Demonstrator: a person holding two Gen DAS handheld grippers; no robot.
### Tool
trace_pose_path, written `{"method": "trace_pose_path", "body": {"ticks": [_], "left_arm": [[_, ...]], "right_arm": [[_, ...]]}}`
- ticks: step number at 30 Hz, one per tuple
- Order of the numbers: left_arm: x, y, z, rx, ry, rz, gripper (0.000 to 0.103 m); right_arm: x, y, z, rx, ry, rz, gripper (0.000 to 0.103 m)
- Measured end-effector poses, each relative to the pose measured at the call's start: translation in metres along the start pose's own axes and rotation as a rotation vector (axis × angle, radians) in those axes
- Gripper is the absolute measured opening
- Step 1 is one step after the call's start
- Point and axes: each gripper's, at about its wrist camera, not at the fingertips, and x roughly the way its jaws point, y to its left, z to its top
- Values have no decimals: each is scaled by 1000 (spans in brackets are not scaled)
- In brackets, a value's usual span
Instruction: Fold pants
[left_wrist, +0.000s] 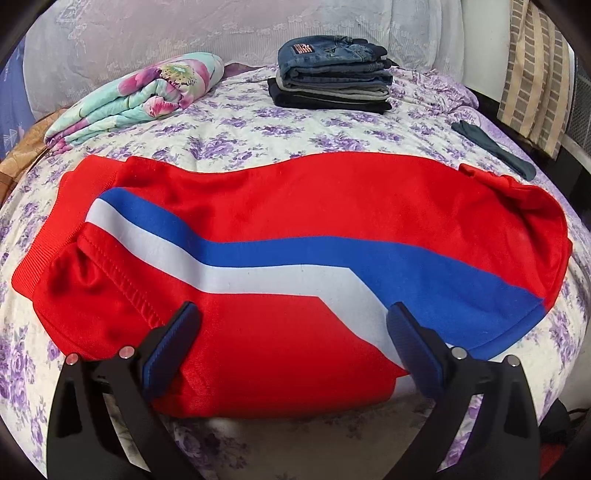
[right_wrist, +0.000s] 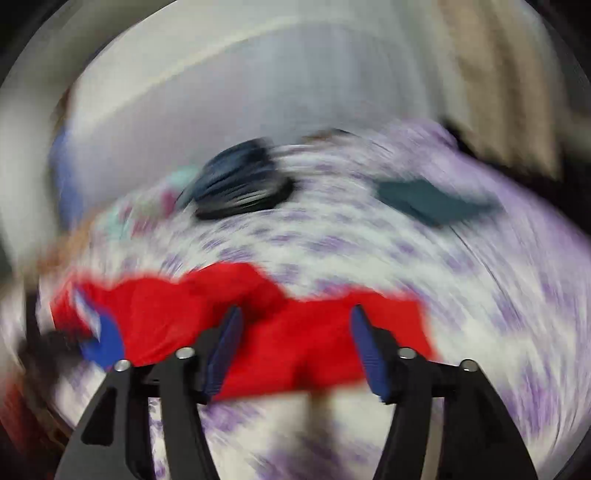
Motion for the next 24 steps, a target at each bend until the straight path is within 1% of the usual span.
{"method": "trace_pose_path", "body": {"ticks": [2, 4, 6, 7, 8, 9, 10, 12, 13, 14, 15, 16, 17, 18, 19, 20, 22, 24], "left_arm": [[0, 1, 0, -2, -1, -1, 99], [0, 0, 0, 0, 0, -1, 99], [0, 0, 0, 1, 0, 0, 99], [0, 0, 0, 1, -1, -1, 99], [0, 0, 0, 1, -1, -2, 99], [0, 0, -1, 0, -2, -4, 99], [-1, 0, -1, -1, -4, -9, 99], [-1, 1, -1, -3, -6, -14, 99], [-1, 1, -1, -4, -6, -14, 99], [-1, 1, -1, -4, -7, -14, 99], [-1, 1, -1, -5, -8, -15, 99], [-2, 2, -1, -7, -11, -17, 99], [-2, 2, -2, -9, -13, -19, 99], [-2, 2, -2, -11, -14, -21, 99], [-2, 2, -2, -12, -14, -22, 99], [-2, 2, -2, -11, -13, -22, 99], [-2, 1, -1, -8, -11, -17, 99], [-1, 0, -1, -4, -8, -11, 99]], "right_arm": [[25, 57, 14, -211, 1, -28, 64], [54, 92, 24, -341, 16, -54, 64], [93, 117, 28, -466, 61, -161, 61], [109, 120, 26, -502, 101, -192, 41], [116, 118, 25, -492, 131, -179, 28], [118, 108, 24, -443, 156, -135, 21], [111, 93, 26, -362, 157, -80, 18], [77, 51, 31, -150, 98, 23, 17], [53, 14, 32, 42, 63, 113, 17], [36, -13, 24, 190, 40, 168, 17], [20, -50, 13, 365, 19, 209, 17], [10, -82, -3, 501, 13, 201, 21], [7, -100, -18, 563, 27, 169, 28], [3, -117, -32, 609, 63, 88, 43], [-1, -126, -43, 625, 93, 3, 53], [-7, -131, -52, 636, 89, -42, 53], [-23, -133, -59, 629, 34, -27, 56], [-37, -125, -52, 602, -39, -2, 56]]}}
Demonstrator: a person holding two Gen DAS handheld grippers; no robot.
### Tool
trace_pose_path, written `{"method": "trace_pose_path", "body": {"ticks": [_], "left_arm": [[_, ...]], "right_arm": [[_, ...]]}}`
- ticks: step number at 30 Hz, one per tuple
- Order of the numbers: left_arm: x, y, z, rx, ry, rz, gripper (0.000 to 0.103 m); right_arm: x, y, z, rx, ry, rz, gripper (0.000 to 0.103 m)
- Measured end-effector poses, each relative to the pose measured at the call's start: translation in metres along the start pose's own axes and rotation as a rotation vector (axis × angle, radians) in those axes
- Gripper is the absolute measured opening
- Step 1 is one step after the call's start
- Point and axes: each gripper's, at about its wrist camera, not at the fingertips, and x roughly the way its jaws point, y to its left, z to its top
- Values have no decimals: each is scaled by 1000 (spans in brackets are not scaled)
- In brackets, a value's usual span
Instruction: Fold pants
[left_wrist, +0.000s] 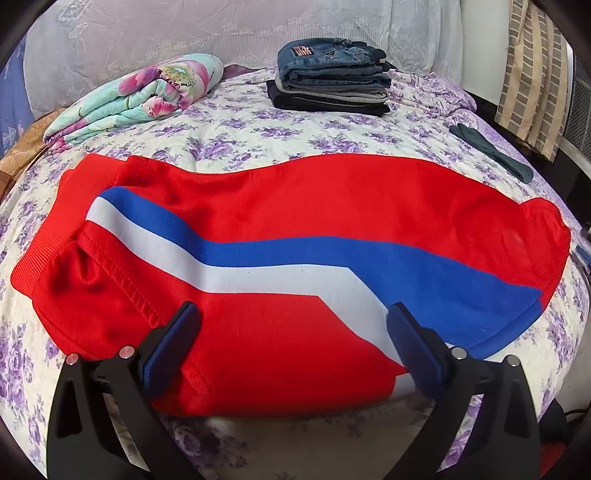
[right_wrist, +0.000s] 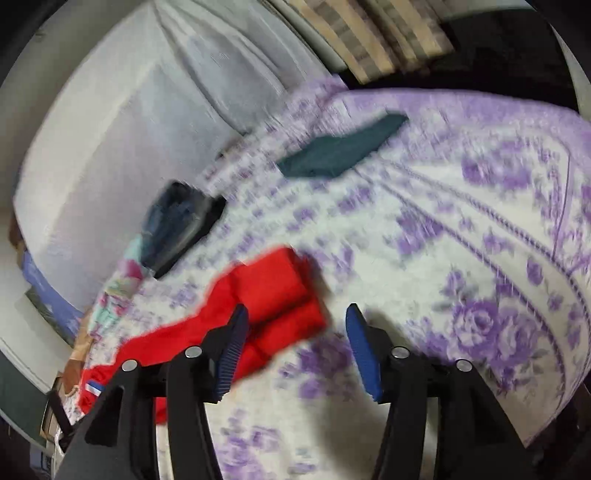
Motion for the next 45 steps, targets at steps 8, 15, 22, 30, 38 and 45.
{"method": "trace_pose_path", "body": {"ticks": [8, 15, 22, 30, 38, 45], "left_arm": [[0, 1, 0, 0, -5, 0, 99], [-1, 1, -1, -1, -5, 0, 99], [-1, 0, -1, 0, -10, -1, 99], [-3, 0, -2, -3, -15, 1, 99], [-20, -30, 12, 44, -58, 100, 98], [4, -34, 5, 26, 36, 66, 99]], "right_arm": [[18, 50, -16, -157, 94, 101, 63], [-2, 43, -9, -82, 78, 242, 63], [60, 55, -33, -97, 291, 235, 56], [12, 60, -27, -208, 152, 207, 53], [91, 147, -16, -472, 223, 197, 66], [91, 114, -58, -468, 343, 193, 70]]}}
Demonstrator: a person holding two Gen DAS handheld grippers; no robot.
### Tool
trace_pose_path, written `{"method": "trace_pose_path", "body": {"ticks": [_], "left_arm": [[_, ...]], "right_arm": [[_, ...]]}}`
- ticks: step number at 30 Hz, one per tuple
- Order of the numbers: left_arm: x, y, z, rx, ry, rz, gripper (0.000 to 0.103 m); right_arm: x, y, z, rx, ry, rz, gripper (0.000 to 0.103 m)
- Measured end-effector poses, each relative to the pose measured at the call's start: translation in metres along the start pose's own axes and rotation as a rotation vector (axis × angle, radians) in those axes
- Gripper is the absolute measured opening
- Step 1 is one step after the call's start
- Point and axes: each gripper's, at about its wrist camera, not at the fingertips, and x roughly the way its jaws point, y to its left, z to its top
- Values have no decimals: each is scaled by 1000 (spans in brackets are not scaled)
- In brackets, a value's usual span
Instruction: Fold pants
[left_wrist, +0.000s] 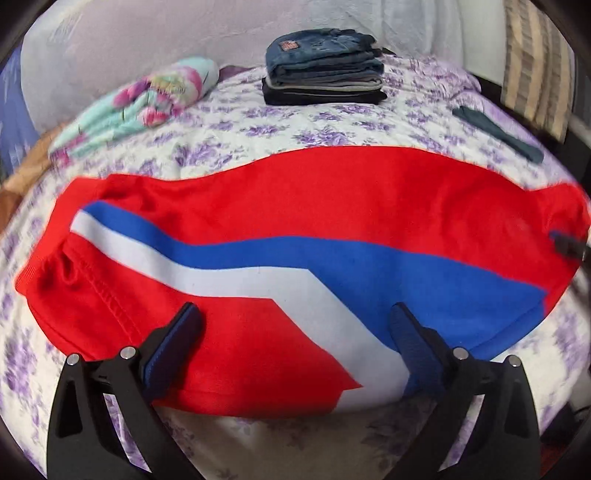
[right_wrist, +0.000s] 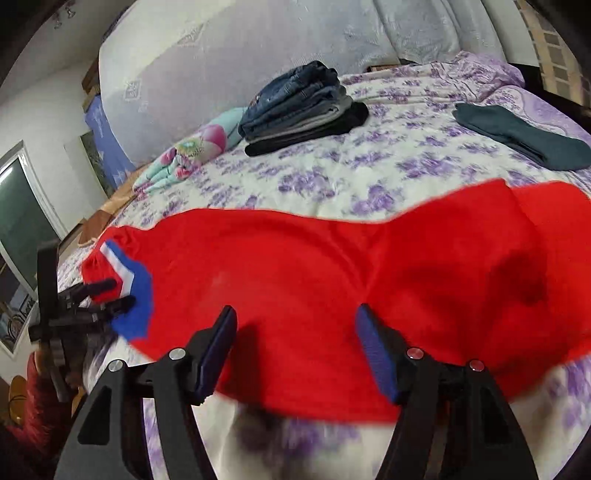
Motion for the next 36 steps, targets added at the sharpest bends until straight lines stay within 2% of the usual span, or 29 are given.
{"method": "trace_pose_path", "body": {"ticks": [3, 4, 6, 7, 9, 10, 11, 13, 14, 15, 16, 18, 20, 21, 23, 25, 26, 27, 28, 30, 32, 35, 36], "left_arm": [[-5, 4, 4, -62, -2, 24, 98], [-11, 2, 9, -81, -18, -14, 98], [-16, -8, 21, -96, -35, -102, 98], [-15, -13, 26, -92, -31, -120, 98], [-7, -30, 29, -61, -10, -132, 98], [3, -41, 26, -28, 19, -124, 98], [14, -52, 20, 15, 51, -85, 99], [8, -60, 11, 54, 9, -38, 98], [3, -59, 8, 50, 0, -58, 99], [3, -57, 4, 46, 1, -72, 99], [2, -52, -1, 39, -11, -91, 99], [-1, -47, -3, 25, -21, -120, 98], [-1, -48, -2, 24, -22, -115, 99], [0, -49, -2, 28, -23, -107, 99], [-1, -50, -2, 31, -26, -99, 99], [-1, -49, -2, 28, -29, -110, 99], [-1, -47, -2, 28, -30, -114, 99], [-1, -47, -2, 28, -31, -117, 99], [-1, -47, -2, 29, -32, -118, 99], [-1, -47, -2, 30, -34, -119, 99], [-1, -47, -3, 28, -36, -124, 99], [0, -46, -2, 25, -37, -130, 99], [0, -46, -2, 24, -37, -130, 99]], "right_arm": [[-5, 14, 7, -48, -35, -69, 77], [-5, 19, 12, -61, -52, -76, 80], [0, 43, 33, -145, -90, -32, 86], [4, 52, 41, -175, -98, -20, 91], [23, 72, 59, -230, -97, -7, 92], [34, 77, 65, -242, -76, 2, 92], [52, 81, 70, -248, -23, -2, 92], [88, 81, 65, -264, 115, -58, 94], [105, 81, 56, -284, 199, -72, 96], [102, 81, 56, -286, 197, -58, 97], [95, 79, 59, -271, 181, -22, 97], [81, 74, 73, -202, 173, 164, 97], [77, 68, 96, -113, 159, 304, 97], [80, 67, 106, -87, 151, 331, 96], [90, 67, 133, -70, 115, 355, 86], [108, 69, 154, -109, 79, 252, 42], [122, 73, 163, -194, 61, 106, 34], [134, 76, 165, -254, 72, 51, 20], [147, 78, 162, -303, 127, 29, 10], [165, 79, 151, -326, 244, 64, 10], [164, 85, 130, -376, 310, 144, 10], [131, 97, 109, -436, 278, 223, 10], [124, 99, 104, -454, 268, 225, 11]]}}
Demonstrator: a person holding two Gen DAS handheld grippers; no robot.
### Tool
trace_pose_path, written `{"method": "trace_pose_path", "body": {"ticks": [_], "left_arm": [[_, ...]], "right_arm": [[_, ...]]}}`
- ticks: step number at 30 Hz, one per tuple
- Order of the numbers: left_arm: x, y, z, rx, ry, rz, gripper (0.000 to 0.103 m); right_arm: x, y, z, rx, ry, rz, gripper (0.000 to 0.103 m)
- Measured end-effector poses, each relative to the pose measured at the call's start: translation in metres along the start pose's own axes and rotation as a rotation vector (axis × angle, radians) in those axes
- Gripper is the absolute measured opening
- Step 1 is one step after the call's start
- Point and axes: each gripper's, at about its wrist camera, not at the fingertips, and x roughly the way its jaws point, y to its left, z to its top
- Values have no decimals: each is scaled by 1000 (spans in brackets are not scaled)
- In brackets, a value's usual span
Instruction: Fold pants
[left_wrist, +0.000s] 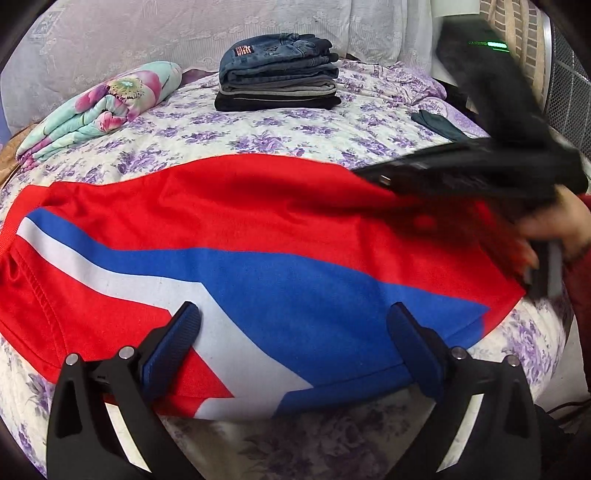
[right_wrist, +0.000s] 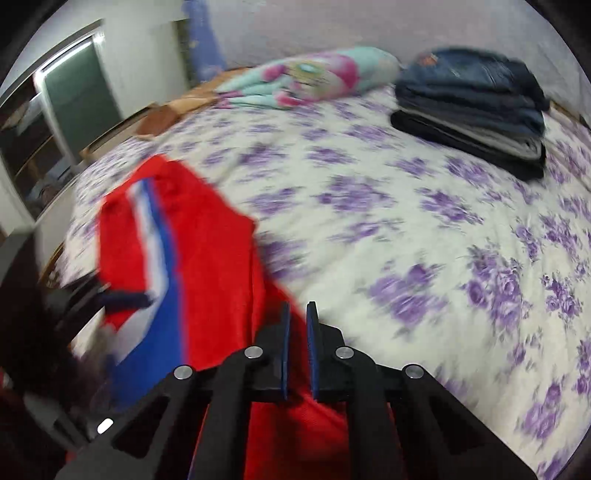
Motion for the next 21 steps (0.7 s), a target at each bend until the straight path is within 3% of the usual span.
{"method": "trace_pose_path", "body": {"ticks": [7, 8, 10, 12, 15, 21], "left_arm": [[0, 2, -1, -2, -3, -5, 99], [0, 1, 0, -1, -3, -5, 99], [0, 1, 0, -2, -3, -5, 99], [0, 1, -1, -1, -3, -5, 99], [0, 1, 0, -2, -4, -5, 98], [0, 2, 0, -2, -4, -6, 98]], "right_arm": [[-1, 23, -9, -13, -3, -2, 17], [-5, 22, -12, 12, -25, 10, 22], [-7, 22, -18, 42, -42, 48, 45], [-5, 21, -22, 83, -27, 152, 57], [-3, 30, -23, 84, -19, 186, 57], [18, 22, -5, 251, -4, 431, 58]]}}
